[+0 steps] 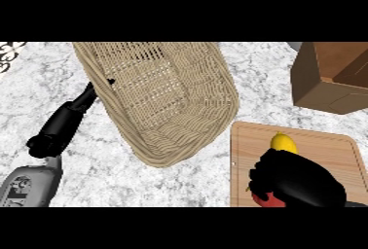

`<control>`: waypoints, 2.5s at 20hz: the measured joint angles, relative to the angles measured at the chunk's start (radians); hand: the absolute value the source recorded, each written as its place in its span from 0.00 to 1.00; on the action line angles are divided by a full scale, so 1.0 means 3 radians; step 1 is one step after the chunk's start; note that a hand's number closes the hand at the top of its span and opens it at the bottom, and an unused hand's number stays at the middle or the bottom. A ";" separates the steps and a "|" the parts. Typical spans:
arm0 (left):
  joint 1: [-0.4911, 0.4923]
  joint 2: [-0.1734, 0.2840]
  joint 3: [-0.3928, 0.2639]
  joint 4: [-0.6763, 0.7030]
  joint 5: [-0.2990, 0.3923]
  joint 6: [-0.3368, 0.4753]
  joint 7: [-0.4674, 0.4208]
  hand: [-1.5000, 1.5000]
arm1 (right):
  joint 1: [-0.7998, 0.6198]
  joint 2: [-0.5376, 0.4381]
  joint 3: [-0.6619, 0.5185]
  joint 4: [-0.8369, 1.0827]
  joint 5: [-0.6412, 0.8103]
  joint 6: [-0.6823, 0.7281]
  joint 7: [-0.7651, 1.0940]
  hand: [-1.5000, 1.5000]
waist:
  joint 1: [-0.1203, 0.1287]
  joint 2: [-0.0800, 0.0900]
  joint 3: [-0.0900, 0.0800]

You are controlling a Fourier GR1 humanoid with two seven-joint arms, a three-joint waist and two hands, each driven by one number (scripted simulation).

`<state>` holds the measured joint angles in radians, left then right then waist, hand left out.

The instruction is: Pick the bell pepper from the cutting board and place it in the cardboard box

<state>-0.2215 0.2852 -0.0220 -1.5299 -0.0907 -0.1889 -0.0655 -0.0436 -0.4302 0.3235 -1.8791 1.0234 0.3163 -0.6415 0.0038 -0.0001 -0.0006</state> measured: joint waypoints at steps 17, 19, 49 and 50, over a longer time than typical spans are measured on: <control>-0.0019 -0.0023 0.0051 0.0011 -0.0040 -0.0050 0.0010 0.50 | -0.0946 0.0399 -0.1668 -0.0294 -0.1365 0.0740 0.1383 1.00 | -0.0003 0.0004 -0.0003; -0.0029 -0.0026 0.0053 0.0031 -0.0046 -0.0061 -0.0018 0.50 | -0.1218 0.0340 -0.1880 -0.0033 -0.1468 0.0771 0.1532 1.00 | 0.0010 0.0007 -0.0003; -0.0085 -0.0163 -0.0022 -0.0004 -0.0154 -0.0110 -0.0027 0.50 | -0.2946 -0.1171 -0.1185 0.4287 -0.0274 0.0532 -0.0186 0.00 | 0.0176 0.0050 -0.0014; -0.0107 -0.0156 -0.0002 0.0018 -0.0145 -0.0114 -0.0024 0.50 | -0.2987 -0.1163 -0.1206 0.4344 -0.0324 0.0520 -0.0249 0.00 | 0.0167 0.0052 -0.0011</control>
<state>-0.2537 0.2385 -0.0225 -1.5245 -0.1343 -0.2230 -0.0726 -0.9396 -0.7791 -0.0384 -0.5758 0.9261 0.4724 -0.7162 0.0540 0.0155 -0.0038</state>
